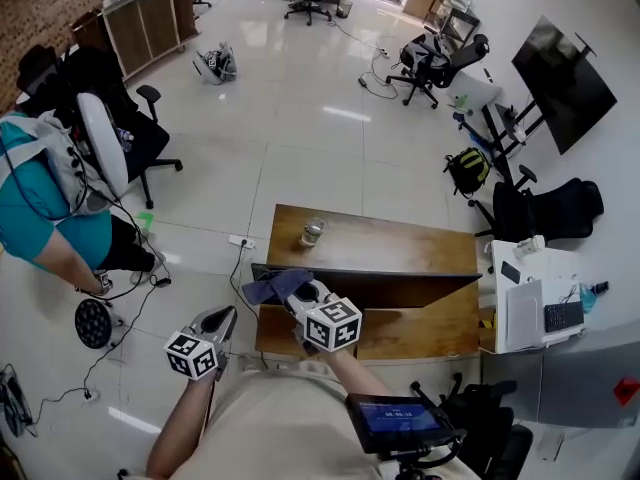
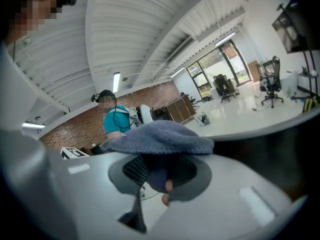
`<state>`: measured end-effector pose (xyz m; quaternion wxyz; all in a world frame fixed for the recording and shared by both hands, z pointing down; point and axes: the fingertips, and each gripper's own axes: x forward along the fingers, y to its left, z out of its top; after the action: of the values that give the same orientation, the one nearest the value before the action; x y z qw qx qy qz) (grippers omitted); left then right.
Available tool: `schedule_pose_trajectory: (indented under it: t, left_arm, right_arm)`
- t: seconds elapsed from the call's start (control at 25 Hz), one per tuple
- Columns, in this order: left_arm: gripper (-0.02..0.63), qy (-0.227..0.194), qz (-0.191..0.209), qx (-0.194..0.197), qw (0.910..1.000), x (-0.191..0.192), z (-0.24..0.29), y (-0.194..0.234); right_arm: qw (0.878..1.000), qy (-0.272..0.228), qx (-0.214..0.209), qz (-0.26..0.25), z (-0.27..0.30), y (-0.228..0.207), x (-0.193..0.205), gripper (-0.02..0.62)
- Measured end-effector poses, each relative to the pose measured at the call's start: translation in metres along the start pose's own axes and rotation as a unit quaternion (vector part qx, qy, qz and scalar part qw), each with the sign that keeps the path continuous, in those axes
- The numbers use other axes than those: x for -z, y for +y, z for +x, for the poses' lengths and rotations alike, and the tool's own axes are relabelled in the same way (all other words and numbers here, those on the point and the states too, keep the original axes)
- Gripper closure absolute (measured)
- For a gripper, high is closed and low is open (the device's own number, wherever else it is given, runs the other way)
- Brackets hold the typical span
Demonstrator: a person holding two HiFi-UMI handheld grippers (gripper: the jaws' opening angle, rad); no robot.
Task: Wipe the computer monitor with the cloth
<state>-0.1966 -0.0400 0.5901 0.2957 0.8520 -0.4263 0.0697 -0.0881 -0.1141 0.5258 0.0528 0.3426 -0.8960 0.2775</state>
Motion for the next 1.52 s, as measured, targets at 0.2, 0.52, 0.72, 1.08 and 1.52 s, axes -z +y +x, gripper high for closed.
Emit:
schedule_pose_trajectory:
  t: [0.2,0.52,0.72,1.08,1.52]
  left_arm:
    - [0.604,0.003,0.008,0.003,1.0000,-0.003,0.012,-0.015]
    - [0.604,0.009,0.018,0.003,0.9998,-0.001,0.037,-0.039]
    - [0.604,0.010,0.022,0.002,0.9997,0.002,0.050,-0.054]
    - [0.604,0.007,0.022,-0.010,0.9997,0.010,0.067,-0.077]
    - [0.604,0.004,0.025,-0.018,0.9995,0.015,0.081,-0.108]
  right_arm:
    - [1.000,-0.007,0.013,-0.005,-0.025,-0.019,-0.003,0.512]
    - [1.000,-0.016,0.025,-0.002,-0.060,-0.054,-0.003,0.512]
    - [0.999,-0.020,0.027,-0.007,-0.075,-0.068,-0.004,0.512]
    - [0.999,-0.018,0.020,-0.020,-0.097,-0.088,-0.006,0.514]
    - [0.998,0.024,0.020,-0.054,-0.117,-0.105,-0.003,0.514]
